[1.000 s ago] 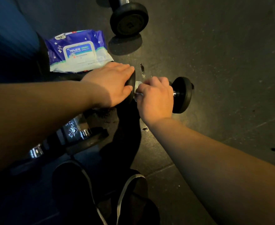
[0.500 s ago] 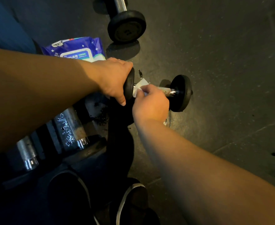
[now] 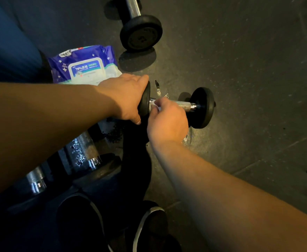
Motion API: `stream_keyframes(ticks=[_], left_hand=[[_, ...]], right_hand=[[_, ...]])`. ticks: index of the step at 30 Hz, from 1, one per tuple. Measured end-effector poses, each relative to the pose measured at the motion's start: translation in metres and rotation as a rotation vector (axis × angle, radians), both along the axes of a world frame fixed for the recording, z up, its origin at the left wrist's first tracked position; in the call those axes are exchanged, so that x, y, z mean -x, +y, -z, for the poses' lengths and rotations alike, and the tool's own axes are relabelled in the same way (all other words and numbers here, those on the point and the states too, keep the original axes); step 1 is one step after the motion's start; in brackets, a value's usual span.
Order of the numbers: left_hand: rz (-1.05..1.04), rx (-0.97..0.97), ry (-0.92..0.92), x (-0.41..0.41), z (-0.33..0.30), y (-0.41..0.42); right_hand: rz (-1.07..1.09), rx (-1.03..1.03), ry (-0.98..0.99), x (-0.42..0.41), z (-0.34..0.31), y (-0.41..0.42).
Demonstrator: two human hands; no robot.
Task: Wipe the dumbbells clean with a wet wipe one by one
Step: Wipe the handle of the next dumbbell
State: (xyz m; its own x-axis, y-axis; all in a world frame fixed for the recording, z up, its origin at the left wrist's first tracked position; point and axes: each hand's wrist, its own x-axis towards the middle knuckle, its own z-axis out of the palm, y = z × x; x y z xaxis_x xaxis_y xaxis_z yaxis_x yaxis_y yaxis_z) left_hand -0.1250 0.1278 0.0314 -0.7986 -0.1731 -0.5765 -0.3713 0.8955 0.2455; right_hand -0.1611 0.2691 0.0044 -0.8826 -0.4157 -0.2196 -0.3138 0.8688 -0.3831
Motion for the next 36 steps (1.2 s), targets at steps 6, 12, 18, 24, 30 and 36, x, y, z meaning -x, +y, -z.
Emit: stream_keyframes(ticks=[6, 12, 18, 24, 30, 36], left_hand=[[-0.034, 0.019, 0.032, -0.011, 0.000, 0.012], [-0.047, 0.024, 0.033, -0.013, 0.001, 0.015], [-0.058, 0.020, 0.040, -0.015, 0.001, 0.017], [-0.050, 0.002, 0.054, -0.026, 0.003, 0.023], [-0.045, 0.033, 0.200, -0.057, 0.002, 0.049], [-0.056, 0.027, 0.324, -0.079, 0.001, 0.065]], right_hand=[[-0.361, -0.018, 0.468, 0.008, 0.007, 0.010], [-0.453, -0.021, 0.483, 0.017, 0.004, 0.012], [-0.698, -0.117, 0.340, 0.011, 0.014, 0.036], [-0.795, -0.209, 0.239, 0.015, 0.001, 0.041], [-0.794, -0.334, 0.017, 0.027, -0.008, 0.020], [-0.753, -0.363, -0.235, 0.032, -0.018, 0.016]])
